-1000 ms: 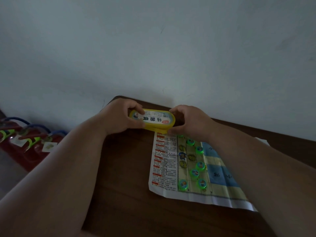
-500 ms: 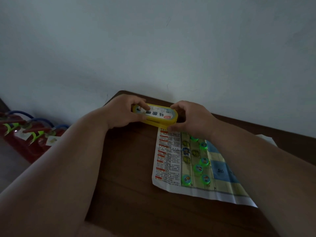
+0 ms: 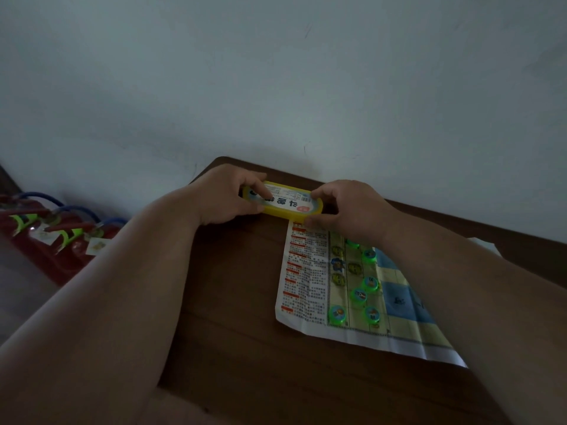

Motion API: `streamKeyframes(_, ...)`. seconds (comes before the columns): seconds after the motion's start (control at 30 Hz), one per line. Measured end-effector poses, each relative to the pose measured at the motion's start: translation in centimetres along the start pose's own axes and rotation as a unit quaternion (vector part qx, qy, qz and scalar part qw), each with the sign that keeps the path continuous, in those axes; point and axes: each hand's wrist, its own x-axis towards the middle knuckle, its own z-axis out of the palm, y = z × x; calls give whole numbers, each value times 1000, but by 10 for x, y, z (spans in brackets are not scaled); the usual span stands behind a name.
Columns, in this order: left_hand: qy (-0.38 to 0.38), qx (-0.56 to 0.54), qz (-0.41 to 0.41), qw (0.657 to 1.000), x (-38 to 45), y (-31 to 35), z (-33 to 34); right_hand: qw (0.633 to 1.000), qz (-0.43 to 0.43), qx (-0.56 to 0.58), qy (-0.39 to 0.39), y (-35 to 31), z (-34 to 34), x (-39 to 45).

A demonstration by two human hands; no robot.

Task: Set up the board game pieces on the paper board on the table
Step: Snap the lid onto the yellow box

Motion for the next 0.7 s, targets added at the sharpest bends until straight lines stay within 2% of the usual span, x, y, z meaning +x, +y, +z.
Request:
streamKeyframes(0.37,133,59,-25,989,11,-4,14,999,-5,-1,44,5,8,7)
streamKeyframes(0.7,152,49,-47,986,20,-7,18,996,-2,-2,86,8,-1,-1)
